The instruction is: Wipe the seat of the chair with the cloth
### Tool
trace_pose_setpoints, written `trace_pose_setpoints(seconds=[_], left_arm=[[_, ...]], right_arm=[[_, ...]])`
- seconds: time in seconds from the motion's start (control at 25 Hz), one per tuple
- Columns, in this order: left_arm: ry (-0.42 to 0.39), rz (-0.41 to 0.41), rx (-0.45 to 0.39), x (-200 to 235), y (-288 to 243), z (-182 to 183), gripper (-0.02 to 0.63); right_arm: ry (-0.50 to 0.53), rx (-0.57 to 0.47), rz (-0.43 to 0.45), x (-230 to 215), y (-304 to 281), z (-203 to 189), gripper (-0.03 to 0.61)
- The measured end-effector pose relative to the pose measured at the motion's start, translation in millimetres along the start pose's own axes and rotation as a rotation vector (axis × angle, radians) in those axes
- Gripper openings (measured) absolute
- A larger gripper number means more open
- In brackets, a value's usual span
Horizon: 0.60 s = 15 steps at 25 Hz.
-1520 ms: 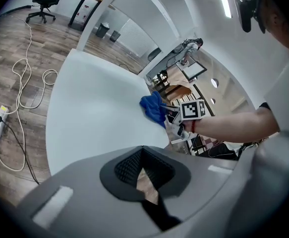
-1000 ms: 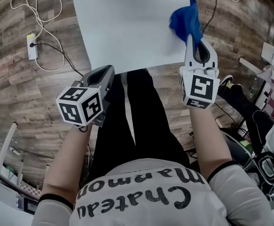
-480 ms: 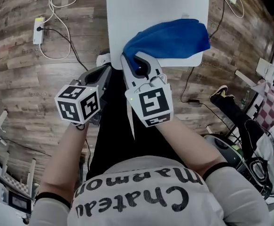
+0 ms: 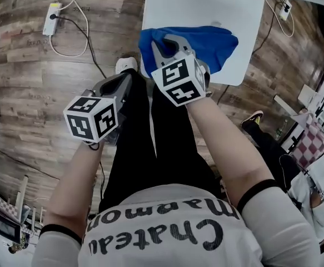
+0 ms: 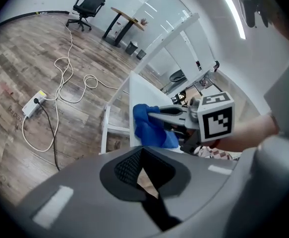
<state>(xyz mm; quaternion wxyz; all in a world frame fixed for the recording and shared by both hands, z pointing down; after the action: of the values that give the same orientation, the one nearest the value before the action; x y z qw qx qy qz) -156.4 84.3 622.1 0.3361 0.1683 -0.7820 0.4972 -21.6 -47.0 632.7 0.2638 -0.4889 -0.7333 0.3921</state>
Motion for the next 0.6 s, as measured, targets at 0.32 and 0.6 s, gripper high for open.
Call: trace_pose_setpoints(seconds=[0.32,0.6], left_arm=[[-0.033,-0.018,0.058,-14.5,-22.8,-1.4,0.007],[-0.123,-0.031,0.101,-41.9,-52.1,3.1,0.006]], right_arm=[[-0.156,-0.068,-0.058,-46.3,5.9,-31.8,0.028],[-0.215,-0.093,-0.210,-86.8,54.7,-107.7,0.028]])
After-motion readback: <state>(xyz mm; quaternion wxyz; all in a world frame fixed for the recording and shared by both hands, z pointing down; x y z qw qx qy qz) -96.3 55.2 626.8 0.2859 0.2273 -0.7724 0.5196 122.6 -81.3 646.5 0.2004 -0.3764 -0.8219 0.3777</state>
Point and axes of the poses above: the fingertips, and each gripper's own axes: y backward along the fingers, x to its left, z out of its top, the point moved 10 cm from there along y, backward along the fingers, and after that the axes turned 3 degrees about -z, right-handed, at the moved point
